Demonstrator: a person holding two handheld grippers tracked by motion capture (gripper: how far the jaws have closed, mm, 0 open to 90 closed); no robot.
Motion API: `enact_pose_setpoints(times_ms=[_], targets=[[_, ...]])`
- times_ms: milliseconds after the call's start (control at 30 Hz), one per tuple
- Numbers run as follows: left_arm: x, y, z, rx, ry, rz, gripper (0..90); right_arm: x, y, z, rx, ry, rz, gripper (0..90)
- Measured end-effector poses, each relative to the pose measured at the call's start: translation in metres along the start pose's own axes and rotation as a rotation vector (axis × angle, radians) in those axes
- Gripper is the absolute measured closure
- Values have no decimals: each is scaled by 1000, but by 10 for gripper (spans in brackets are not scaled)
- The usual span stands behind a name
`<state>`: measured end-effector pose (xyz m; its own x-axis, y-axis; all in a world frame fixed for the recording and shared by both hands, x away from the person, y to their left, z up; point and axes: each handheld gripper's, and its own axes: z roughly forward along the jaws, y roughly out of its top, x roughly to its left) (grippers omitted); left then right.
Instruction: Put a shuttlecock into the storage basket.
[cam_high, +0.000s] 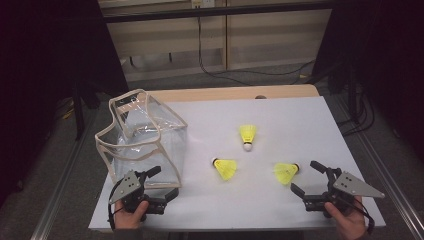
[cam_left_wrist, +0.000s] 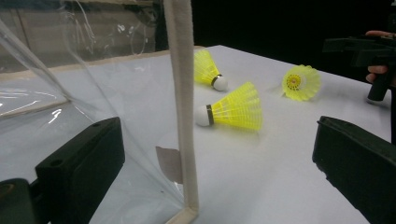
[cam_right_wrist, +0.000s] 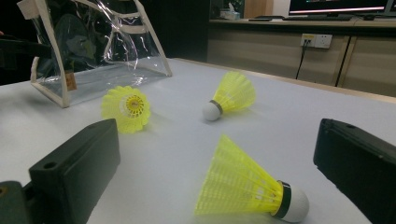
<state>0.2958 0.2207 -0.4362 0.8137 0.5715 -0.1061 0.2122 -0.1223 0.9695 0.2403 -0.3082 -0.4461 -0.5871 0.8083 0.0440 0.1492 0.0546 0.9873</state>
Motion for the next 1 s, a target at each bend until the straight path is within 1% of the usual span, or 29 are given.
enact_pose_setpoints(times_ms=[100,167,300,367,433,500,533,633,800,900,967,1000], targets=[[-1,0,1,-1,-11,-4,23,0,0,0,-3,0,5,3],[-1,0,1,-2,-11,-5,23,-1,0,0,1,-1,-3,3],[-2,1,2,4,-13,-5,23,-1,0,0,5,0,-4,4],[-5,2,3,-5,-22,-5,23,-1,0,0,3,1,0,4],[-7,3,5,-16,-18,-4,23,-1,0,0,3,1,-1,4],[-10,5,6,-24,-28,-7,23,-1,-1,0,4,0,-4,4],[-12,5,9,-18,-44,-1,23,-1,-1,0,5,2,-4,5],[-15,6,10,-11,-54,1,23,-2,-1,1,4,2,-1,5],[-17,6,12,-15,-65,6,23,-2,0,1,4,2,1,5],[-20,6,14,-2,-75,8,23,-2,1,2,-1,3,4,5],[-21,6,15,-2,-80,13,23,-2,1,2,2,6,-3,5],[-22,6,15,-3,-80,15,23,-1,0,3,4,7,1,5]])
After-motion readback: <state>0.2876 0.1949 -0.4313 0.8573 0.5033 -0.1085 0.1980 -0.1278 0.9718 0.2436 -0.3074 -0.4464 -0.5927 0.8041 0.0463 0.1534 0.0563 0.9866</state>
